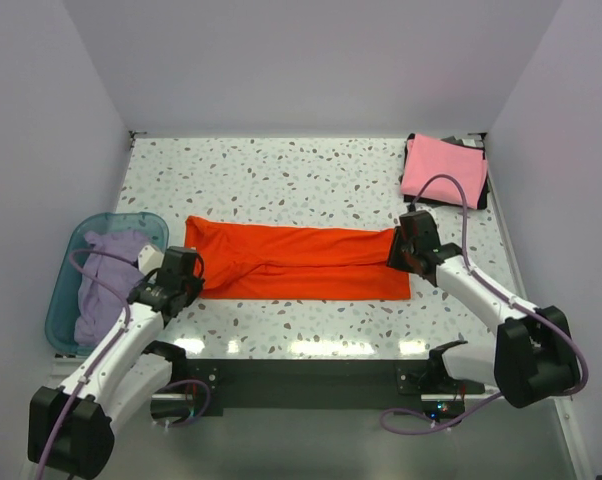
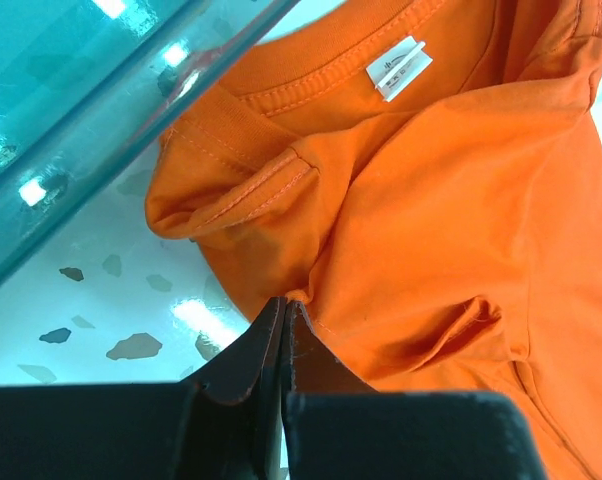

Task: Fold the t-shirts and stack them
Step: Fold the tshirt

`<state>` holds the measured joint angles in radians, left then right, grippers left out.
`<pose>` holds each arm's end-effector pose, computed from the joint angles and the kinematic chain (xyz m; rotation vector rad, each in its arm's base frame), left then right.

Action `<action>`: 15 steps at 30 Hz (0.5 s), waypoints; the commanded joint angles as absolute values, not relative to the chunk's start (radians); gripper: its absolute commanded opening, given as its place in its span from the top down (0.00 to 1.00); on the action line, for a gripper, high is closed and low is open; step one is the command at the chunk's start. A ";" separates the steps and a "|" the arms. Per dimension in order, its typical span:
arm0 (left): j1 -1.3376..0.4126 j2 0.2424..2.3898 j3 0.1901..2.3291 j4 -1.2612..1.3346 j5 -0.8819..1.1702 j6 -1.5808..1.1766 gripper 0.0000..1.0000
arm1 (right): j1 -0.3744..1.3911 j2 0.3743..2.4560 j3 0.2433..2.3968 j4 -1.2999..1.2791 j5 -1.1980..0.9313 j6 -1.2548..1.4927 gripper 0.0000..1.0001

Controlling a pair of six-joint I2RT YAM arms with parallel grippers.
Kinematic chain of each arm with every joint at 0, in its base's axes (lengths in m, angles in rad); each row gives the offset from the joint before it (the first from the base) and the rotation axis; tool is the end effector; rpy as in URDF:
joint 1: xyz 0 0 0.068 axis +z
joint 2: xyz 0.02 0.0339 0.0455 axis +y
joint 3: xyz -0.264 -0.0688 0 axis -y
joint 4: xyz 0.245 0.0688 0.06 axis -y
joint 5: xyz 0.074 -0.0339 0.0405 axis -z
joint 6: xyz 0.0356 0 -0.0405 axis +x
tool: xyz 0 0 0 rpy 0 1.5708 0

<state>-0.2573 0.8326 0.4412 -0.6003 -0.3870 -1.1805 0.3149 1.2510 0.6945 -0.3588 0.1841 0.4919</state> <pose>0.1487 -0.0252 0.1812 -1.2228 2.1361 -0.1198 0.2332 0.0691 0.1992 0.2952 2.4505 0.1198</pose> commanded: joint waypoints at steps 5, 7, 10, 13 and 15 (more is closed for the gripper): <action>-0.232 0.799 0.488 -0.580 -0.367 -1.098 0.74 | 0.314 1.223 0.715 -0.374 0.182 0.503 0.62; -0.232 0.778 0.511 -0.598 -0.374 -1.080 0.59 | 0.316 1.236 0.750 -0.380 0.196 0.491 0.62; -0.232 0.752 0.550 -0.633 -0.388 -1.046 0.44 | 0.314 1.262 0.799 -0.396 0.215 0.476 0.61; -0.232 0.747 0.589 -0.583 -0.367 -0.968 0.41 | 0.314 1.287 0.831 -0.385 0.204 0.462 0.61; -0.232 0.784 0.621 -0.534 -0.353 -0.937 0.42 | 0.314 1.311 0.853 -0.373 0.187 0.457 0.60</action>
<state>-0.2375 0.7586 0.5503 -0.6098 -0.3664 -1.0283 0.3149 1.2842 0.7944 -0.3981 0.1841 0.4778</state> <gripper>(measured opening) 0.589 0.393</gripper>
